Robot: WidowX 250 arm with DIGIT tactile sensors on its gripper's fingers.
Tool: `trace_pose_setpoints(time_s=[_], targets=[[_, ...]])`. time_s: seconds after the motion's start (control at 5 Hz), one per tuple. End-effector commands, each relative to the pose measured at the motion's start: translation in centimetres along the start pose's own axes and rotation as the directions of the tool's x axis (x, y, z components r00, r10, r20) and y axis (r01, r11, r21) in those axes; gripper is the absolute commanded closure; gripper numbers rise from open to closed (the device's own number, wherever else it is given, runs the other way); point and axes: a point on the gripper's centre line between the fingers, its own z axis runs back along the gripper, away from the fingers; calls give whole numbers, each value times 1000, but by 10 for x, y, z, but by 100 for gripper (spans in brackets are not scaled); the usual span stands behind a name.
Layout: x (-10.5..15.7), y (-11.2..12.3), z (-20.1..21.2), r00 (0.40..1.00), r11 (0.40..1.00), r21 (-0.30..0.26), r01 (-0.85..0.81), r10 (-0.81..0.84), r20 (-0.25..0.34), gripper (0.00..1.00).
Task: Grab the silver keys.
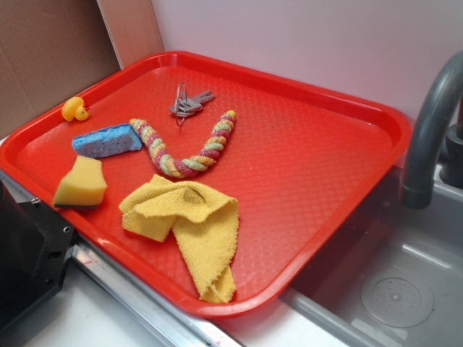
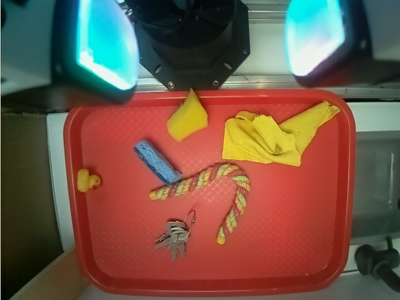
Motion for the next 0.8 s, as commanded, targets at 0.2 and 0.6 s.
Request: trace_pose_setpoints(time_s=[0.2, 0.6], targets=[[34, 6, -21, 985, 989, -38, -140, 143, 96, 0], [80, 41, -79, 876, 898, -103, -427, 440, 198, 0]])
